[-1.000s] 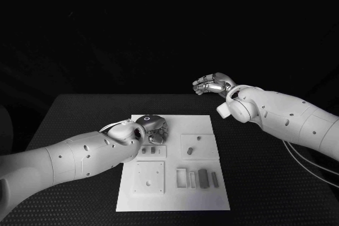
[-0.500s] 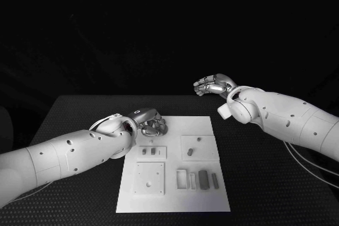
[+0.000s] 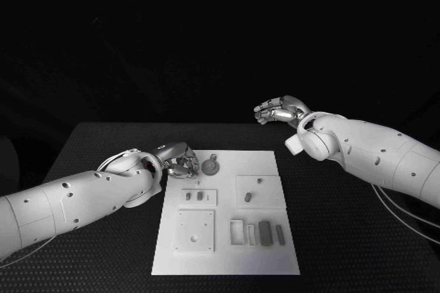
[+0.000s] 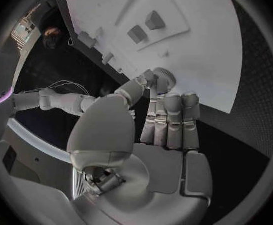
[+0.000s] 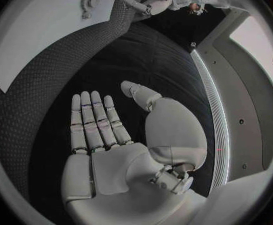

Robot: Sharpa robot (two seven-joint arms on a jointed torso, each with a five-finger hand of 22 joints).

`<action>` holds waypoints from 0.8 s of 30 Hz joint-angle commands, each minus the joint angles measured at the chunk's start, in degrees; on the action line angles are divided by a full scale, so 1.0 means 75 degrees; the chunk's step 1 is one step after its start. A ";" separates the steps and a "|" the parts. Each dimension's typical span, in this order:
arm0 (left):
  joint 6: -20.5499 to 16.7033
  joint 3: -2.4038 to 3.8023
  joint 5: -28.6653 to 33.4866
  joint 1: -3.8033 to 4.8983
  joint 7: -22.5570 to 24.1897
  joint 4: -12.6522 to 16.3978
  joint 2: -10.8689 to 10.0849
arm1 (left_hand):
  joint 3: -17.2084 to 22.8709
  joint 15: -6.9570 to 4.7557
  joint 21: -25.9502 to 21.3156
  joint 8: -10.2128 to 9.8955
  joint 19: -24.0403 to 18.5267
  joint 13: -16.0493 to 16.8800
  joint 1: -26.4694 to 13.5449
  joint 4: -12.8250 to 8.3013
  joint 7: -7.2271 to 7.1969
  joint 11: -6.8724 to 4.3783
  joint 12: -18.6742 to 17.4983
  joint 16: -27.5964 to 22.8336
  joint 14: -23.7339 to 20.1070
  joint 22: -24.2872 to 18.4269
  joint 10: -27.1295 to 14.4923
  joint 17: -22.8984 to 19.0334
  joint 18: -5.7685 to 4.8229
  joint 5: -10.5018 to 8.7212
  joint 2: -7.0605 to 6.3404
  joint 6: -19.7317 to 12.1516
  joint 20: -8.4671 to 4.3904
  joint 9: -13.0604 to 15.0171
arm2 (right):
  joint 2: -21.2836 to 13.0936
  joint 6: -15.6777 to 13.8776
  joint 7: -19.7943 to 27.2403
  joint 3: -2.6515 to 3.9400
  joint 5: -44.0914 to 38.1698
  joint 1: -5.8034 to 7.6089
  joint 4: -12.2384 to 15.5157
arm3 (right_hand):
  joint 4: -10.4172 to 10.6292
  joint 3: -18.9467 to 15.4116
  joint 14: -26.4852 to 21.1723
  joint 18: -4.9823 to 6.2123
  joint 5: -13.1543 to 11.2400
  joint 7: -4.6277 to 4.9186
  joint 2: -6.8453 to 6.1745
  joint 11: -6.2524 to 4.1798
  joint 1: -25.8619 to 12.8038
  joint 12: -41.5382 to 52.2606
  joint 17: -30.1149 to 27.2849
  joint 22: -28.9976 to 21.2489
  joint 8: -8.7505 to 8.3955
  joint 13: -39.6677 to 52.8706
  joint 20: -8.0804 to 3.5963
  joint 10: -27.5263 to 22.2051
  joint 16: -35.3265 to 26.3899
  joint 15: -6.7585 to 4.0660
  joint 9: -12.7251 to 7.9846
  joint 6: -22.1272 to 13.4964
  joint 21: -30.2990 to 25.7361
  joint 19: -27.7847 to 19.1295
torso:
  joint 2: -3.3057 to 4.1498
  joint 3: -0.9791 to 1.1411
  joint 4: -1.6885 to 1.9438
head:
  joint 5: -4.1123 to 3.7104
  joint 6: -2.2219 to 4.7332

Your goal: Assemble the parts on the task board

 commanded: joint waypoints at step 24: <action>0.0455 -0.0040 -0.0372 -0.0049 0.0016 -0.0139 -0.0036 | 0.0044 -0.0016 0.0054 0.0025 0.0064 0.0017 0.0010 -0.0002 0.0015 -0.0015 -0.0016 0.0025 0.0026 0.0135 0.0074 -0.0029 0.0077 0.0016 0.0068 0.0052 -0.0523 0.0005 | -0.0010 0.0049 0.0079 0.0002 -0.0001 -0.0002 0.0018 | -0.0009 -0.0041 -0.0063 -0.0121 0.0049 0.0310 0.0007 0.0001 -0.0064 -0.0047 -0.0014 0.0021 0.0055 0.0009 -0.0004 0.0048 0.0032 0.0009 -0.0014 -0.0062 -0.0041 -0.0023 | 0.0006 0.0012 -0.0023 | -0.0011 -0.0057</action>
